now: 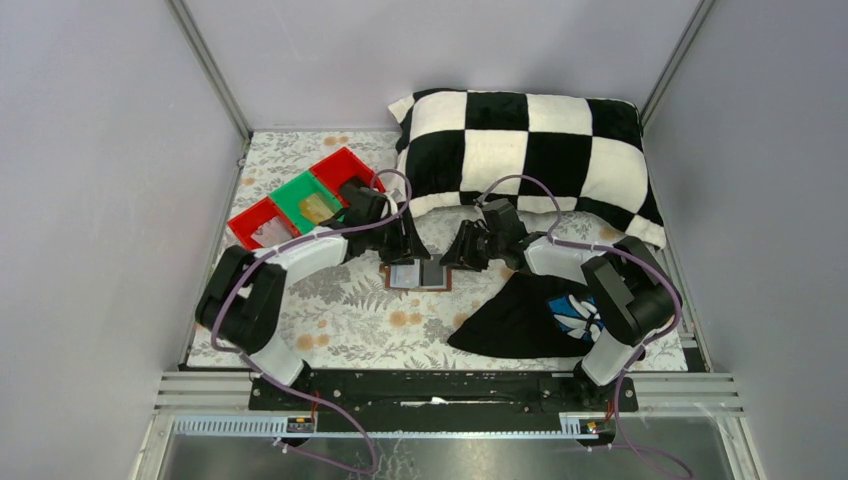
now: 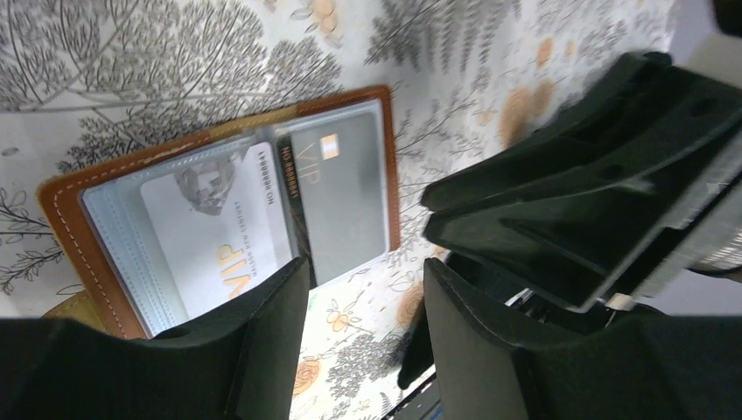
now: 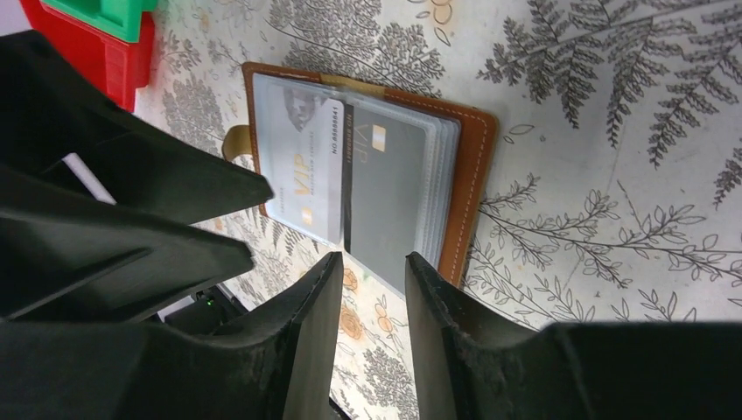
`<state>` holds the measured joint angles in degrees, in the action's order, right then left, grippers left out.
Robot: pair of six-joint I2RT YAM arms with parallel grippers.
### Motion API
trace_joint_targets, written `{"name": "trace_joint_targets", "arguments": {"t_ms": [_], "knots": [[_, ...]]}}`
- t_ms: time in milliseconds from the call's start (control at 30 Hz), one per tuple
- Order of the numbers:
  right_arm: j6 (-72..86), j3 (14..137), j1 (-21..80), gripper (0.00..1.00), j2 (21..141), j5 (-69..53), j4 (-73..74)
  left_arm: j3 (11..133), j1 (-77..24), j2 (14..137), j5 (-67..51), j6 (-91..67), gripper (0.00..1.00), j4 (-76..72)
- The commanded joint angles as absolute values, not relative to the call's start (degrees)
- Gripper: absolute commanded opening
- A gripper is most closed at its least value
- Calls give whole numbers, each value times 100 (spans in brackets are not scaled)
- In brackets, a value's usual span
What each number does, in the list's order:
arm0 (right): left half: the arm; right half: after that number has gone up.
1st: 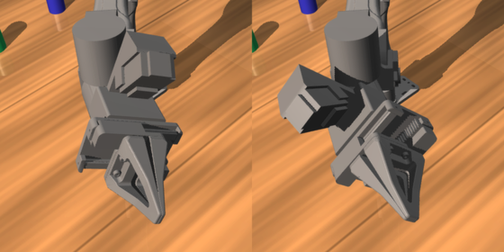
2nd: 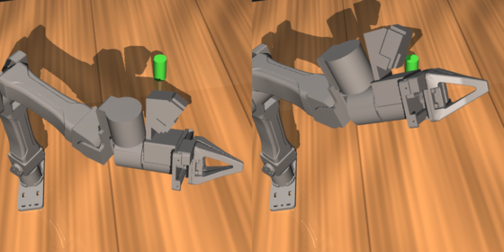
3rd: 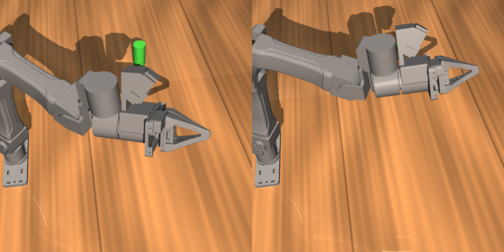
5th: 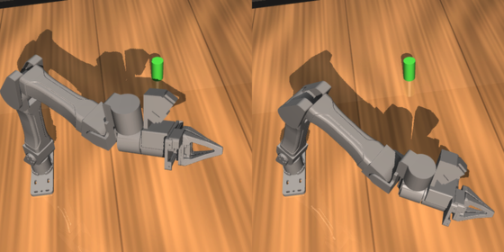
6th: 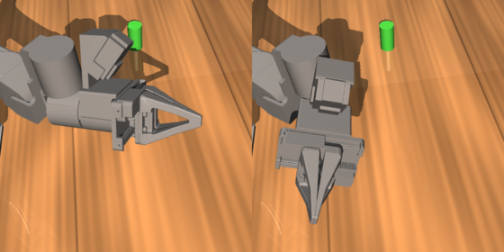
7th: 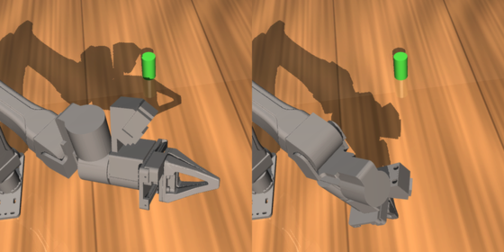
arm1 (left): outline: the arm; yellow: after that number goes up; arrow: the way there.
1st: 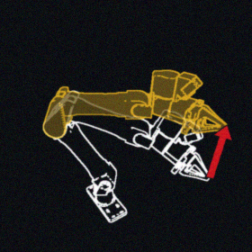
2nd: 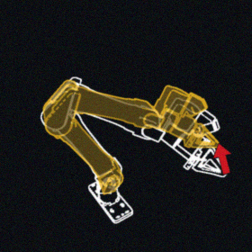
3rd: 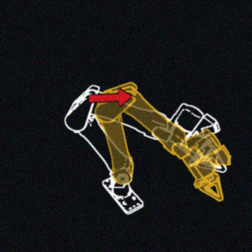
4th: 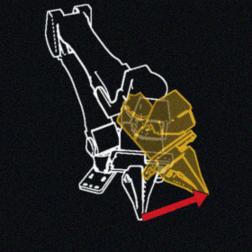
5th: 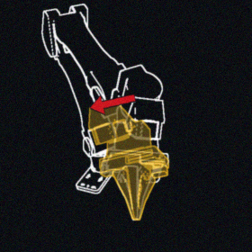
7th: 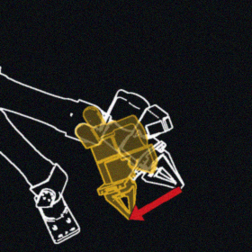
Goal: Take the credit cards out of the card holder
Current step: Remove the credit card from the card holder.
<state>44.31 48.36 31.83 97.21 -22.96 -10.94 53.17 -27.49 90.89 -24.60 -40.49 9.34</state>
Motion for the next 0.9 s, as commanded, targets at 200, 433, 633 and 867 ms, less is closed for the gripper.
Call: {"name": "trace_joint_targets", "arguments": {"t_ms": [200, 433, 633, 867], "knots": [[4413, 4770, 3144, 37, 9750, -2399, -1343, 4987, -2769, 9528, -2701, -4113, 49, 379], [4539, 4826, 3125, 36, 9989, -2574, -1525, 4970, -2755, 9792, -2708, -4136, 48, 226], [4558, 4843, 3110, 36, 10174, -2616, -1598, 4949, -2716, 9938, -2676, -4096, 45, 237], [4675, 4775, 3090, 35, 10391, -2743, -1828, 4843, -2681, 9961, -2703, -4078, 40, 201]]}}
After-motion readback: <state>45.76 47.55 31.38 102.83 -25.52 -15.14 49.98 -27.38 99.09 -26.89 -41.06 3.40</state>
